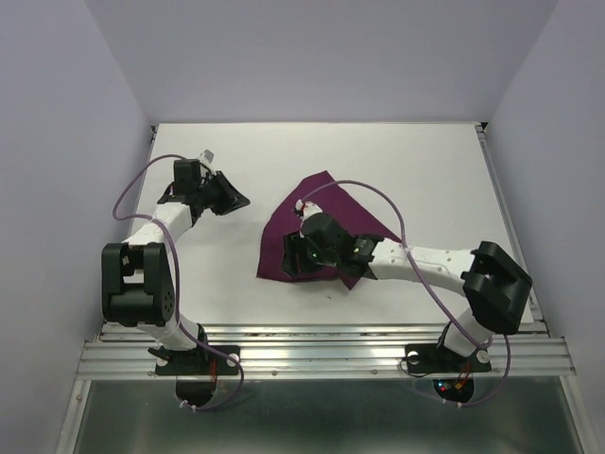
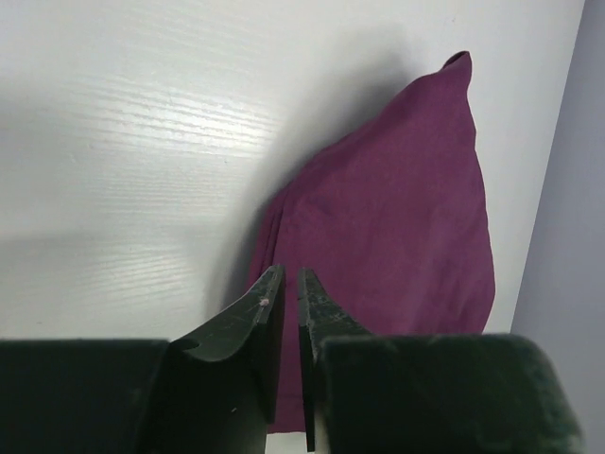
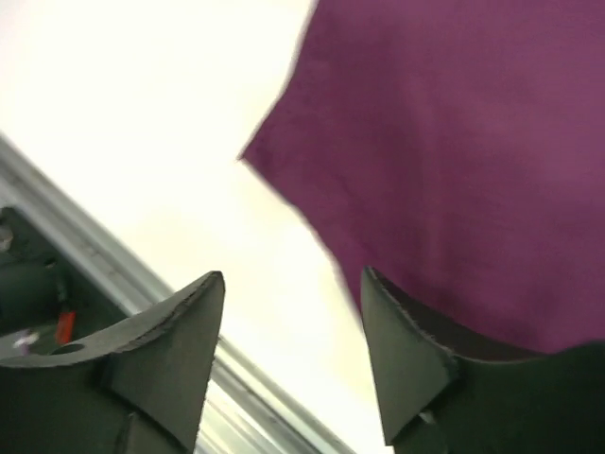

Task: Prepare the surgical pack
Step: Pack the surgical kit at the center of the board.

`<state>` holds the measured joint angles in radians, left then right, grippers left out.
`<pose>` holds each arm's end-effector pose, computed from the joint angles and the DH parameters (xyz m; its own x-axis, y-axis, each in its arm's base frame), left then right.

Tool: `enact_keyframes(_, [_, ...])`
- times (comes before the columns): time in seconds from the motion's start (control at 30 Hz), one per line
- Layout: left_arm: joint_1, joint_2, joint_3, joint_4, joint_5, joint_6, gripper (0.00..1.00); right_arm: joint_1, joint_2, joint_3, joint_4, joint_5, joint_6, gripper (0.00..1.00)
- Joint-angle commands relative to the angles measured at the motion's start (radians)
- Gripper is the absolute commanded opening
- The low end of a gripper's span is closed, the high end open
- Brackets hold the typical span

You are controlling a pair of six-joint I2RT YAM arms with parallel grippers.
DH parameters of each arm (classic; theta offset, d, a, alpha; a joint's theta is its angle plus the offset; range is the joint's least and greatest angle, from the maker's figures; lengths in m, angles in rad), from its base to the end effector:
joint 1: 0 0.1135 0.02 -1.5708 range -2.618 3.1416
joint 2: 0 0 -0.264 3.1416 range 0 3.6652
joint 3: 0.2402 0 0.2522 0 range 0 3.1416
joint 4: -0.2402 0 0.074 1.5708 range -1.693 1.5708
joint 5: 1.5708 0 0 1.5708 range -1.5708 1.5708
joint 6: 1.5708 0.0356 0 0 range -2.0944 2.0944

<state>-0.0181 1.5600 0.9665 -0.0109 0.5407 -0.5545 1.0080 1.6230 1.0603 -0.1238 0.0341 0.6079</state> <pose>0.3394 -0.0245 0.2308 -0.7142 -0.4385 -0.5455 0.0741 0.7277 -0.6819 0.1919 0.3019 0.2278 -0.7523 -0.1227 -0.6472 -0.4891 0.7622 0.4240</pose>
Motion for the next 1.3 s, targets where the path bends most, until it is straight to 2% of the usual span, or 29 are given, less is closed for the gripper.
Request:
enact_keyframes(0.0, [-0.014, -0.087, 0.037, -0.053, 0.005, 0.056, 0.23, -0.019, -0.175, 0.001, -0.057, 0.242, -0.129, 0.67])
enact_keyframes(0.1, [-0.074, -0.104, 0.034, -0.067, 0.002, 0.061, 0.22, -0.132, -0.251, -0.008, -0.095, 0.270, -0.149, 0.67])
enact_keyframes(0.13, [-0.098, -0.107, 0.031, -0.069, 0.002, 0.057, 0.21, -0.231, -0.268, -0.019, -0.111, 0.253, -0.143, 0.64])
enact_keyframes(0.2, [-0.173, -0.110, 0.020, -0.067, -0.004, 0.042, 0.14, -0.331, -0.272, -0.026, -0.126, 0.213, -0.128, 0.55])
enact_keyframes(0.23, [-0.198, -0.112, 0.011, -0.060, -0.007, 0.035, 0.06, -0.421, -0.255, -0.023, -0.148, 0.199, -0.122, 0.48])
enact_keyframes(0.27, [-0.219, -0.113, 0.002, -0.051, -0.015, 0.022, 0.01, -0.460, -0.239, -0.017, -0.164, 0.194, -0.114, 0.43])
enact_keyframes(0.33, [-0.282, -0.110, -0.041, -0.017, -0.016, -0.013, 0.00, -0.537, -0.207, -0.013, -0.178, 0.170, -0.097, 0.36])
enact_keyframes(0.5, [-0.345, -0.081, -0.118, 0.003, -0.035, -0.044, 0.00, -0.715, -0.118, -0.037, -0.177, 0.109, -0.069, 0.33])
enact_keyframes(0.7, [-0.379, 0.060, -0.065, 0.003, -0.036, -0.001, 0.00, -0.735, -0.054, -0.101, -0.146, 0.054, -0.063, 0.29])
enact_keyframes(0.77, [-0.385, 0.125, -0.031, 0.031, -0.044, 0.011, 0.00, -0.735, -0.063, -0.169, -0.104, 0.023, -0.047, 0.29])
enact_keyframes(0.9, [-0.388, 0.238, 0.108, 0.032, -0.047, 0.028, 0.00, -0.735, -0.146, -0.305, -0.010, -0.126, -0.004, 0.28])
enact_keyframes(0.97, [-0.390, 0.294, 0.165, 0.022, -0.042, 0.036, 0.00, -0.697, -0.223, -0.376, 0.016, -0.145, 0.035, 0.27])
enact_keyframes(1.1, [-0.395, 0.371, 0.348, -0.041, -0.057, 0.071, 0.00, -0.632, -0.357, -0.440, -0.025, -0.096, 0.076, 0.27])
enact_keyframes(1.13, [-0.395, 0.380, 0.377, -0.087, -0.064, 0.094, 0.00, -0.632, -0.382, -0.444, -0.087, -0.071, 0.084, 0.27])
enact_keyframes(1.27, [-0.390, 0.305, 0.428, -0.185, -0.166, 0.140, 0.00, -0.632, -0.523, -0.413, -0.232, 0.127, 0.087, 0.27])
